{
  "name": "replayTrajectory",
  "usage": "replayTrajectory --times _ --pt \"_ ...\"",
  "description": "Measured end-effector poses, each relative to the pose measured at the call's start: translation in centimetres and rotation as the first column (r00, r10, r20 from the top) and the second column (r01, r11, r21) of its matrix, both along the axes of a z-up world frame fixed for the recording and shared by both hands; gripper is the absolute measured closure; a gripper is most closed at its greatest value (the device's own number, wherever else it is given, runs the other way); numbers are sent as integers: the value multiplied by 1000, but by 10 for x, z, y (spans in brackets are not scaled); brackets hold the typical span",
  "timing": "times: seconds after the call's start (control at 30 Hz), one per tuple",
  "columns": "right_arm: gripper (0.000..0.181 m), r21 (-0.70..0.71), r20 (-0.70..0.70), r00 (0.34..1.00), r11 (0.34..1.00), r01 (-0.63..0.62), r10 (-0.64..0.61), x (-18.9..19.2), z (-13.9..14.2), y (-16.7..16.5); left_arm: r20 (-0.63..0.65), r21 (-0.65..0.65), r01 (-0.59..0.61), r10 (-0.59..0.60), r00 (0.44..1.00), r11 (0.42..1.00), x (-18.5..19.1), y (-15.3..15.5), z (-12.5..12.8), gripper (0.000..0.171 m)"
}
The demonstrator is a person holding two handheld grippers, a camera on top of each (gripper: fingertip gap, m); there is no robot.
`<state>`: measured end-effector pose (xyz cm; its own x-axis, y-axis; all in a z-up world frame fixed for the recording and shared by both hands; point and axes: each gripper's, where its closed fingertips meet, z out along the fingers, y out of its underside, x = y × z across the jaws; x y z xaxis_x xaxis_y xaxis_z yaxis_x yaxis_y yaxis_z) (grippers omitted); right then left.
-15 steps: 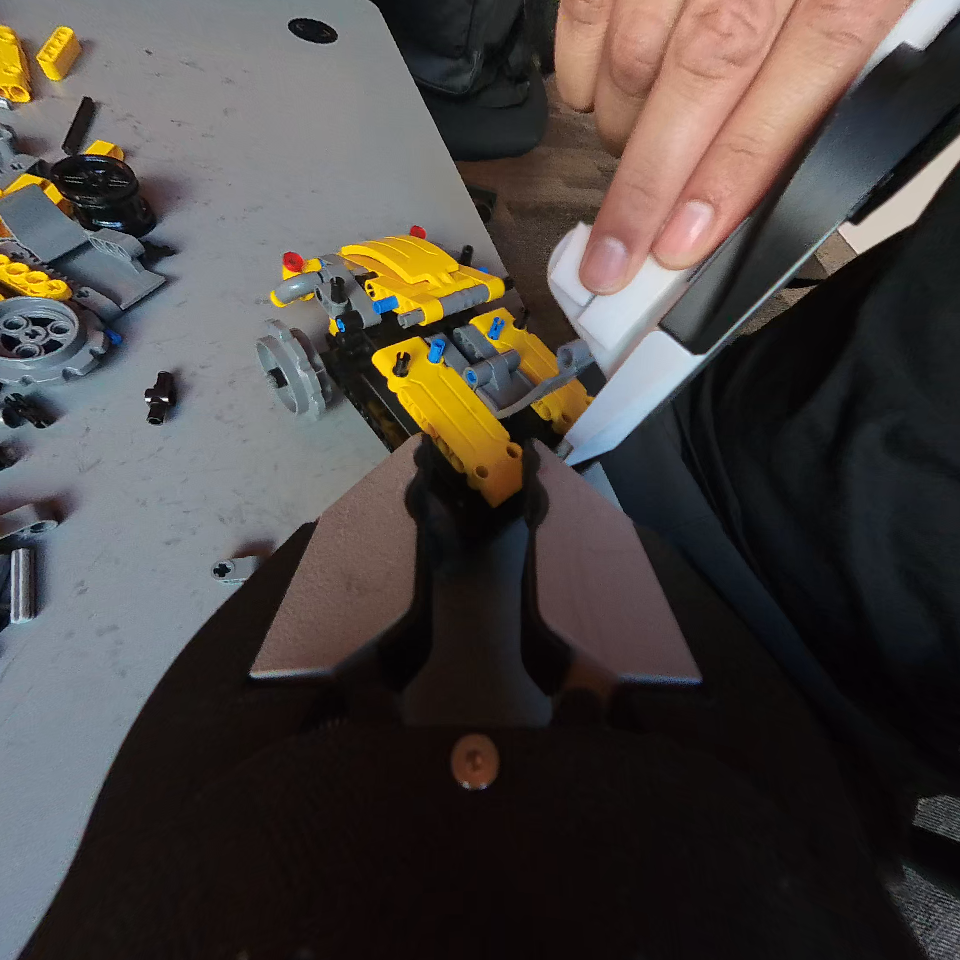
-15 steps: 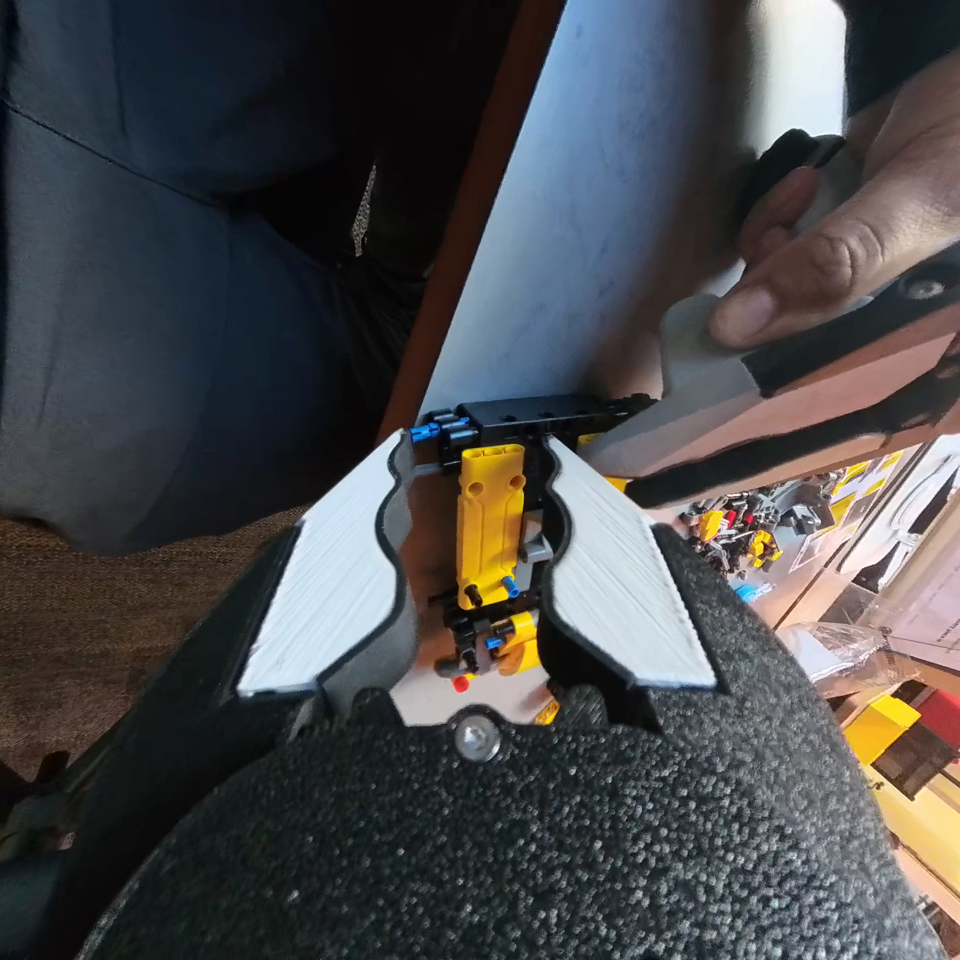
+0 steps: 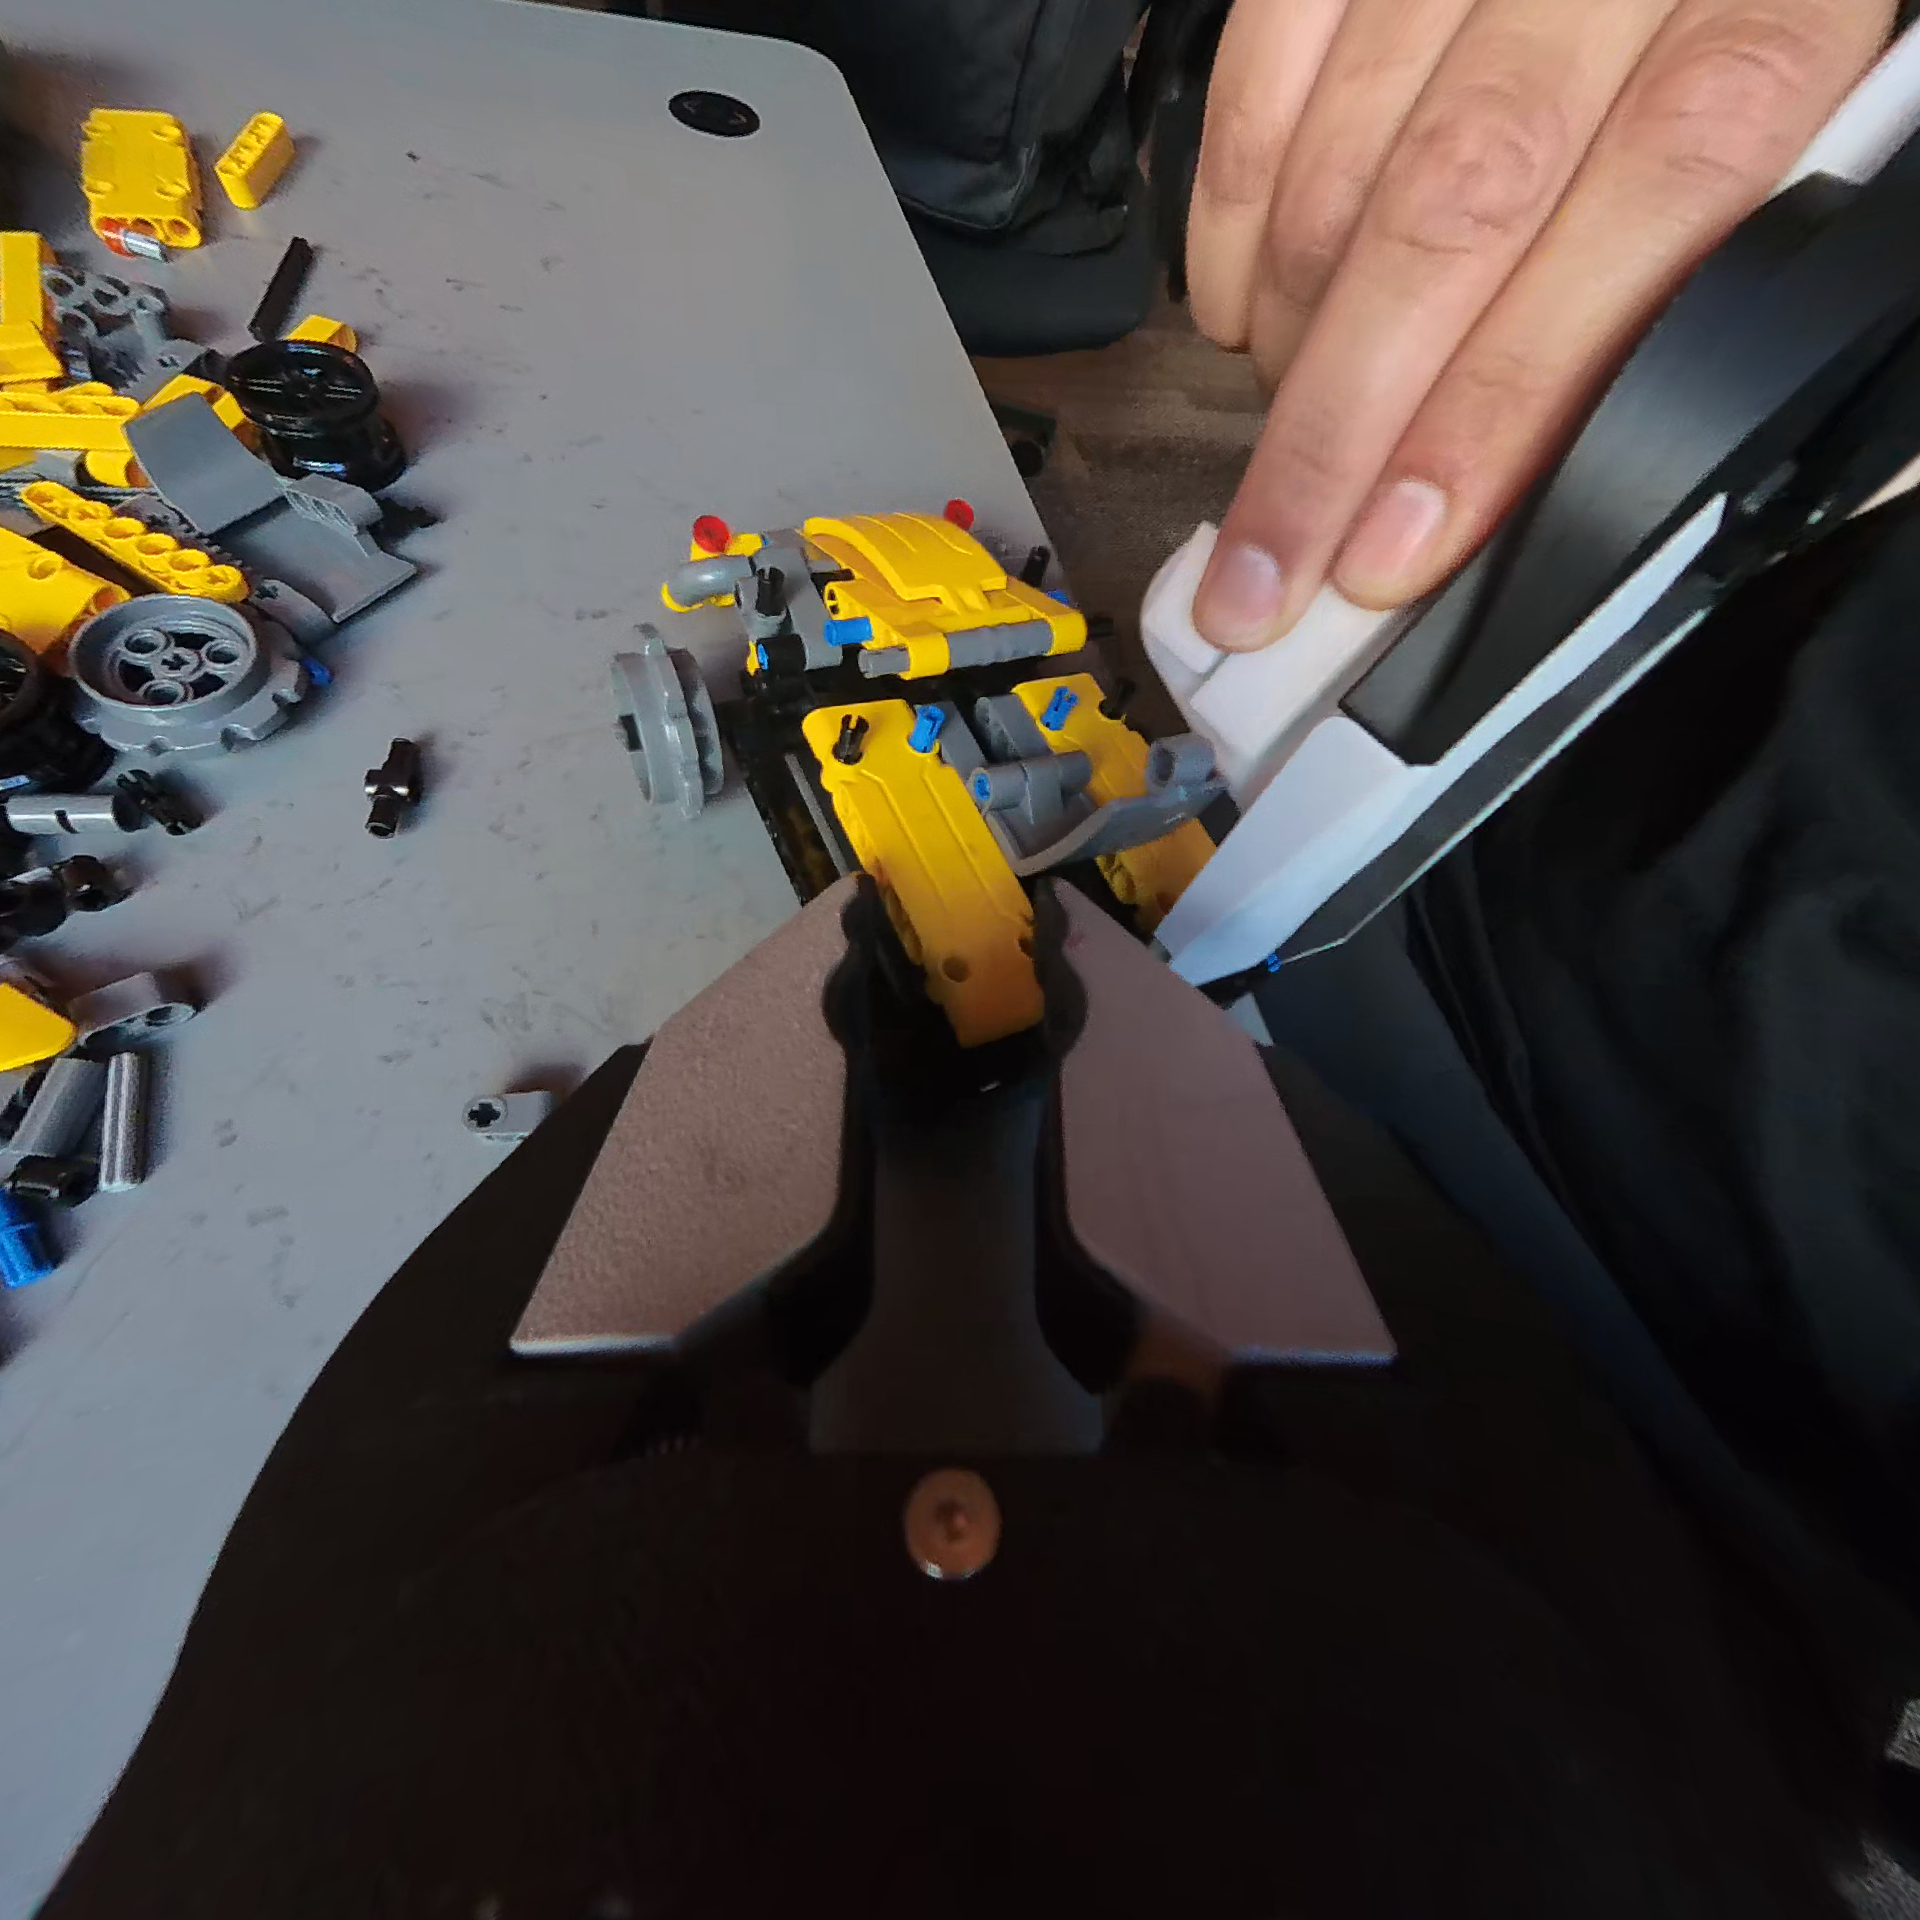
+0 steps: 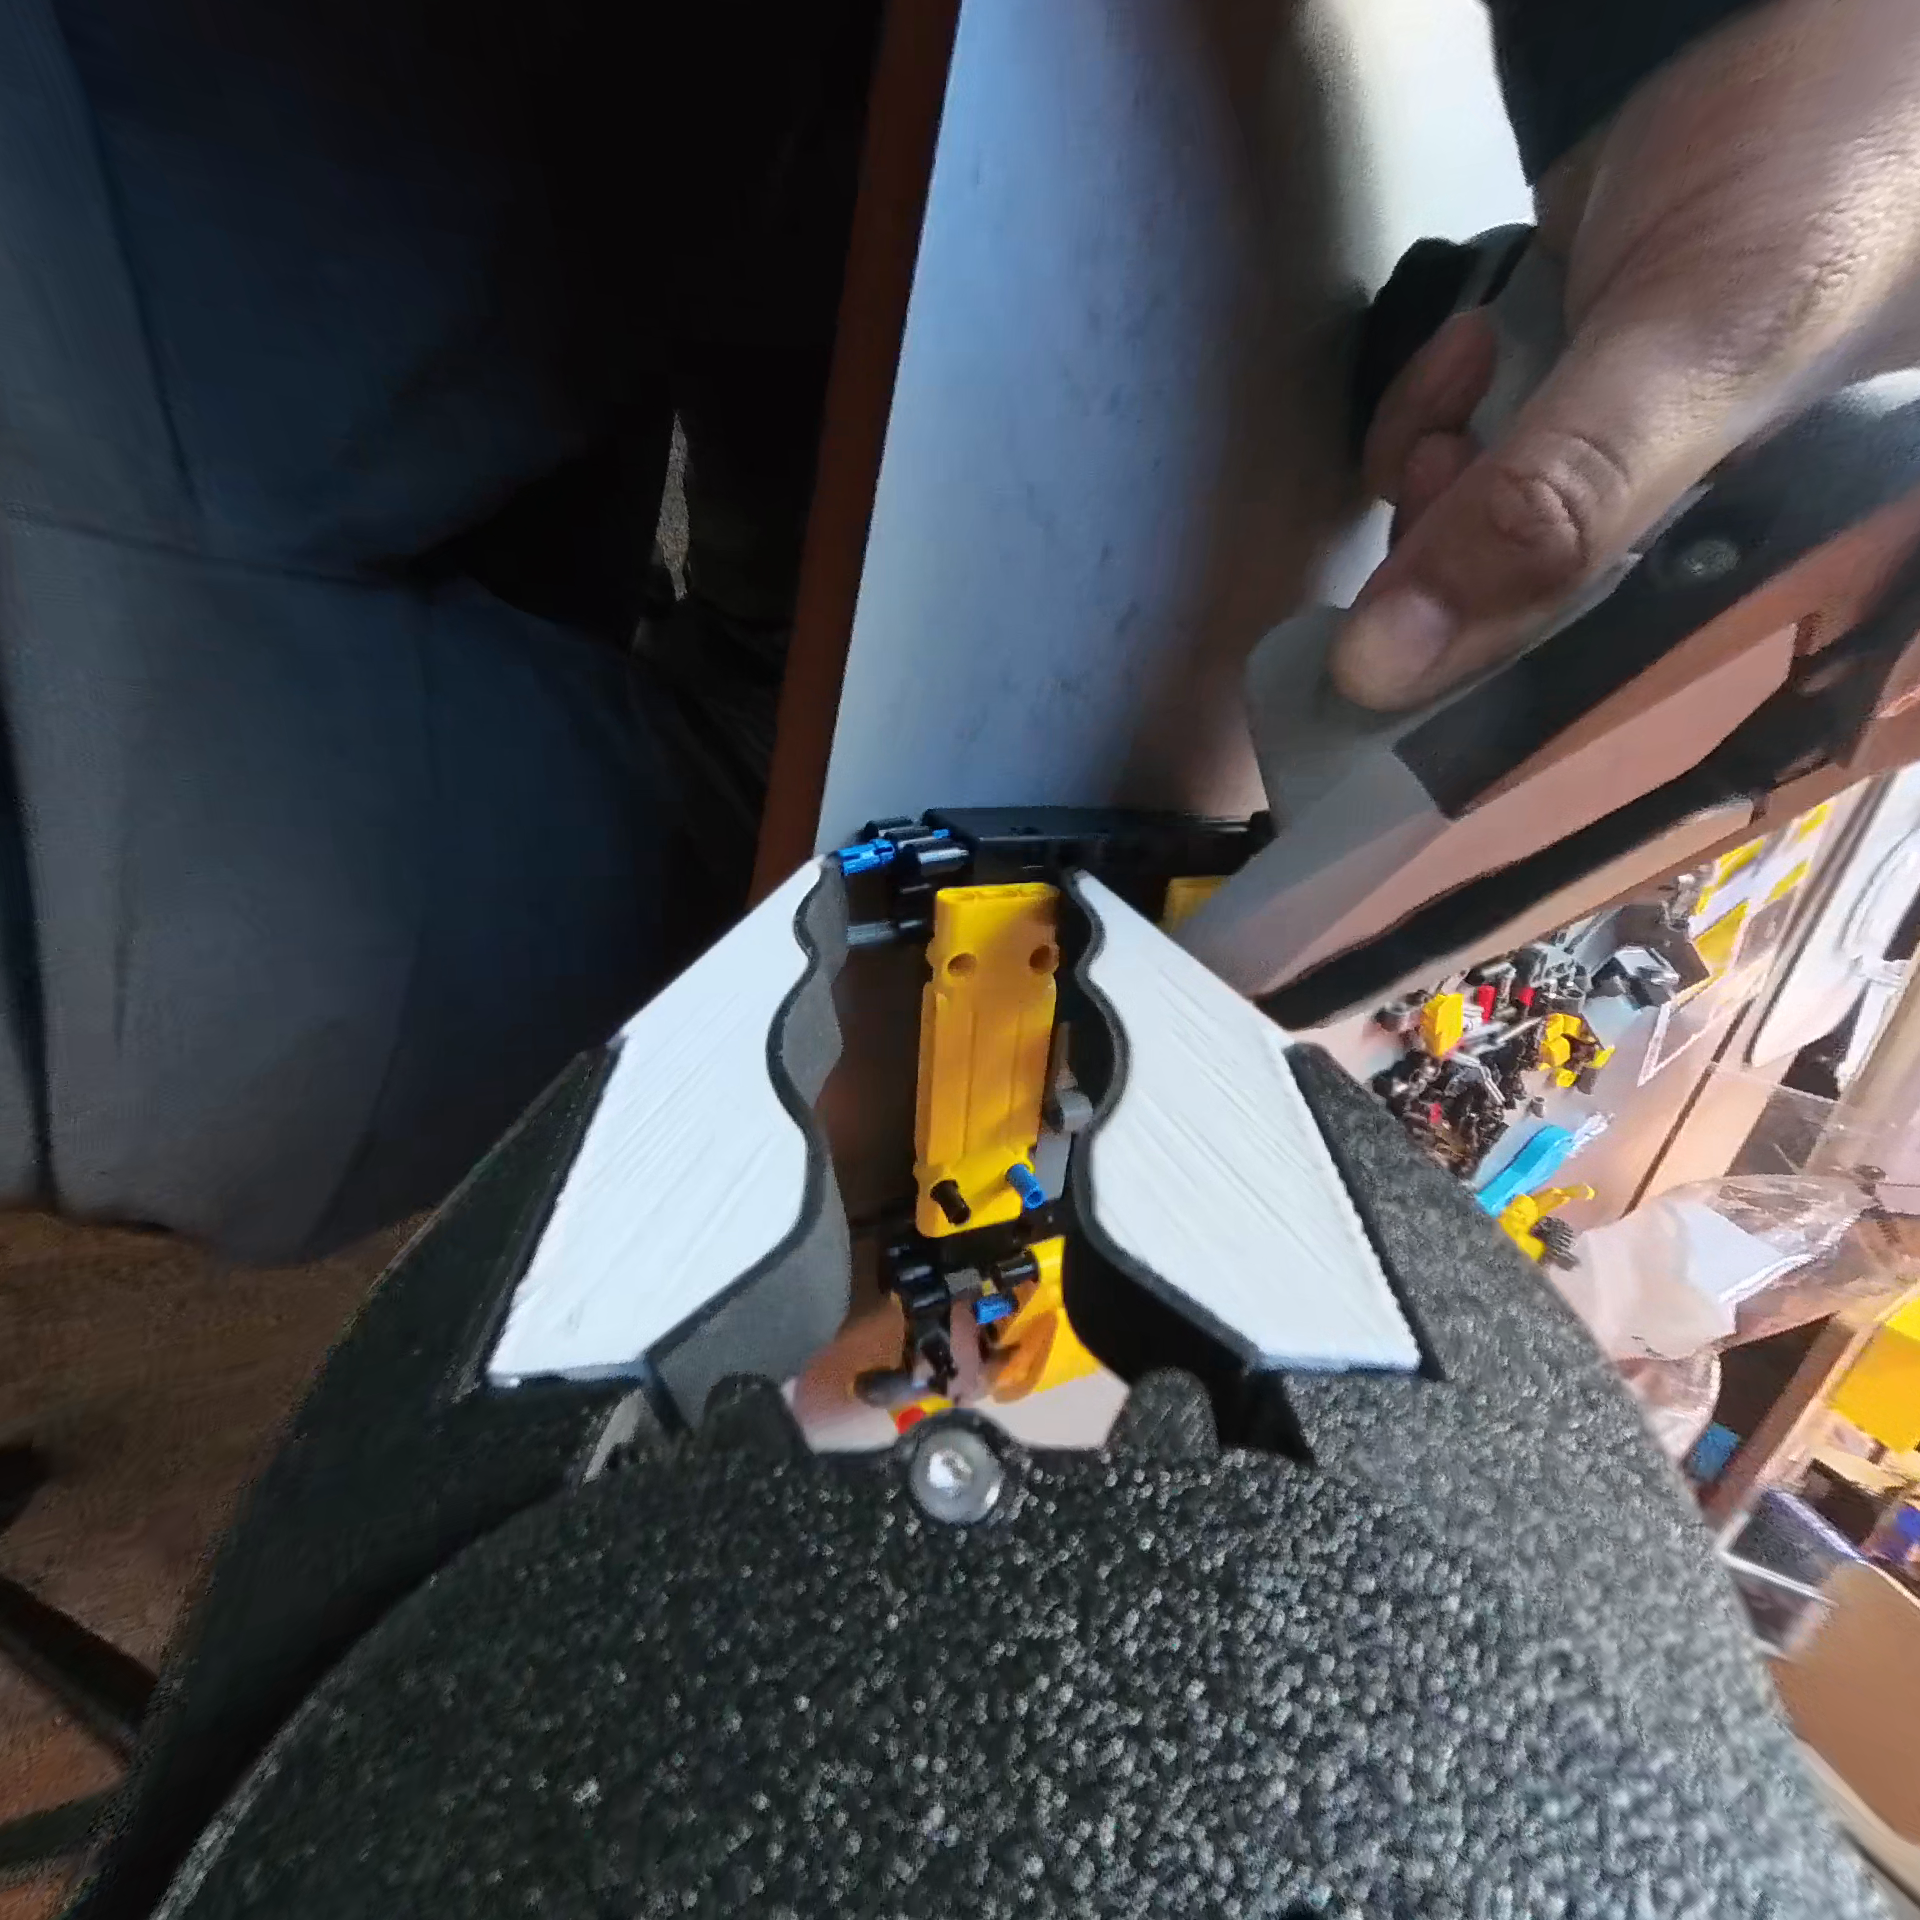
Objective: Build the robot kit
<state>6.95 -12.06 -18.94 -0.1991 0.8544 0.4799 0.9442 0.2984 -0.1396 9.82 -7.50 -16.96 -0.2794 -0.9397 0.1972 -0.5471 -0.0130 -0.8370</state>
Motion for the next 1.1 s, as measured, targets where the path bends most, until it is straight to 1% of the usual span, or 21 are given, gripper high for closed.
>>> replayTrajectory --times 0.13,0.2,0.23,0.3,0.37,0.4,0.43,0.47,0.5,0.57,0.63,0.7,0.73,0.77,0.87,0.93,1.0,1.07,1.1 --pt "137 38 -25 999 999 20 -19 -2 0 4 9 -26 -7 7 1000 1000 -1 2 2 143" --pt "130 105 -48 999 994 24 -19 -4 4 6 15 -34 6 -5 1000 999 -4 1 4 143" --pt "130 133 -64 998 991 29 -21 -5 7 5 23 -32 7 -6 1000 999 -5 1 5 143" --pt "129 165 -144 989 985 52 -28 -9 16 -4 77 -26 -18 20 997 999 -7 5 13 140" --pt "129 149 -262 964 985 92 -50 -15 24 -21 164 -57 -60 68 984 997 -12 12 27 139" --pt "130 139 -320 945 983 117 -67 -16 28 -29 181 -86 -83 98 979 993 -16 16 32 134" --pt "132 135 -371 925 980 147 -88 -15 30 -36 179 -110 -118 136 974 987 -21 22 34 126" --pt "134 135 -411 904 973 189 -119 -10 31 -39 165 -120 -145 164 973 982 -27 25 34 123" --pt "140 121 -445 880 963 242 -165 -1 29 -39 155 -118 -154 171 973 981 -33 25 33 123" --pt "143 27 -514 805 932 362 -297 19 21 -39 130 -109 -177 190 973 978 -44 23 29 120" --pt "141 -109 -567 708 891 442 -421 34 11 -39 104 -111 -195 206 973 975 -50 19 23 121" --pt "139 -232 -592 628 853 468 -506 41 3 -40 69 -104 -206 214 974 973 -51 16 16 121" --pt "135 -273 -602 593 836 476 -535 43 1 -39 54 -92 -219 224 973 971 -50 17 13 120" --pt "132 -302 -616 564 826 476 -550 42 0 -37 48 -82 -227 231 972 970 -49 18 12 120" --pt "130 -389 -657 483 809 440 -579 28 2 -36 -13 -88 -245 244 970 966 -47 17 3 122" --pt "126 -430 -661 455 798 423 -597 16 0 -35 -59 -74 -255 251 966 964 -46 16 -5 122" --pt "127 -422 -673 433 792 442 -600 11 -1 -30 -76 -66 -270 265 961 960 -46 15 -8 124" --pt "129 -437 -681 390 772 462 -619 8 -4 -25 -100 -72 -274 266 959 959 -46 10 -11 127" --pt "129 -447 -681 371 759 474 -632 8 -6 -22 -104 -68 -285 277 955 956 -45 9 -12 126"
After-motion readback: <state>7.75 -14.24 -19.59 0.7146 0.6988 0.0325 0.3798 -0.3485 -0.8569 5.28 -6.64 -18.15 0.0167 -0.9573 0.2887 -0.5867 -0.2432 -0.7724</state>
